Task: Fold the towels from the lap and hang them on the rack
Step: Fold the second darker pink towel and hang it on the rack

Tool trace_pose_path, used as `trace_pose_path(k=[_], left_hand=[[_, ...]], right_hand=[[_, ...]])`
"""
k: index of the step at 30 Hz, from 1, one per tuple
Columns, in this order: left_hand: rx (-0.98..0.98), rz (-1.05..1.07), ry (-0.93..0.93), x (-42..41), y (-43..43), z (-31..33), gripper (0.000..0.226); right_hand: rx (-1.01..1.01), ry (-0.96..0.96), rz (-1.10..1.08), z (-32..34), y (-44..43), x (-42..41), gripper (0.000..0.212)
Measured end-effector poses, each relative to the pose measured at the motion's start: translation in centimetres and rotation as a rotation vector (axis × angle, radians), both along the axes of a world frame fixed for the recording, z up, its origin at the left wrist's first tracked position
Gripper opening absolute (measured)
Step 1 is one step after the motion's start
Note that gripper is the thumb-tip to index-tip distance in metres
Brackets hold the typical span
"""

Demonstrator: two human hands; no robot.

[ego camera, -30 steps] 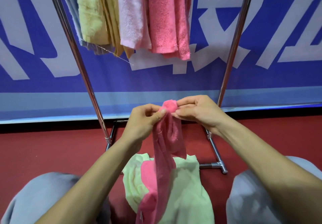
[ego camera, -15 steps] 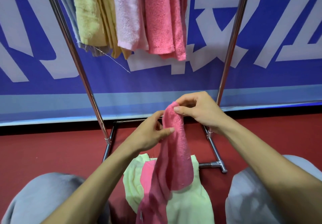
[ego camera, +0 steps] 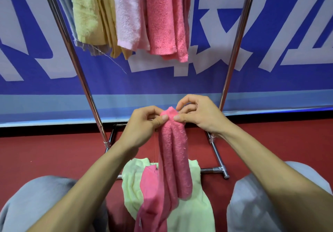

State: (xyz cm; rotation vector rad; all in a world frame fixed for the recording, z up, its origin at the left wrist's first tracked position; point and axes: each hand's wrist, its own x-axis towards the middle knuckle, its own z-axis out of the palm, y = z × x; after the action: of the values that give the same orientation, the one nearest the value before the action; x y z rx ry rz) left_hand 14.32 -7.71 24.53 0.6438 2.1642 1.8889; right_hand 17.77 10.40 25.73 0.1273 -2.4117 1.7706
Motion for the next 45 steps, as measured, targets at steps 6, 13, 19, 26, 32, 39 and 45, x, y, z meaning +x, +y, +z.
trace_pose_path(k=[6,13,19,26,32,39,45], left_hand=[[0.100,0.019,-0.035,0.1,-0.4,1.0,0.012],[-0.074,-0.023,0.080,-0.2,-1.1,0.5,0.010],[-0.116,-0.063,0.109,-0.2,-1.0,0.4,0.009],[-0.072,0.020,0.117,-0.2,-0.5,0.5,0.018],[0.211,0.056,-0.046,-0.1,-1.1,1.8,0.018],[0.598,0.233,-0.308,-1.8,-4.1,2.8,0.020],[0.899,0.361,-0.581,-3.3,-5.8,2.5,0.019]], right_hand=[[0.136,-0.185,0.189,-0.8,-0.3,0.3,0.012],[0.030,-0.078,0.107,-0.7,-0.4,-0.1,0.007],[0.056,-0.066,0.053,-1.2,0.2,-0.6,0.003],[0.203,-0.076,0.140,-1.5,0.2,-0.7,0.005],[0.481,-0.085,0.120,-3.4,0.9,-2.0,0.022],[0.833,-0.207,0.007,-5.2,2.8,-2.5,0.017],[0.925,-0.292,-0.016,-5.8,3.4,-2.4,0.024]])
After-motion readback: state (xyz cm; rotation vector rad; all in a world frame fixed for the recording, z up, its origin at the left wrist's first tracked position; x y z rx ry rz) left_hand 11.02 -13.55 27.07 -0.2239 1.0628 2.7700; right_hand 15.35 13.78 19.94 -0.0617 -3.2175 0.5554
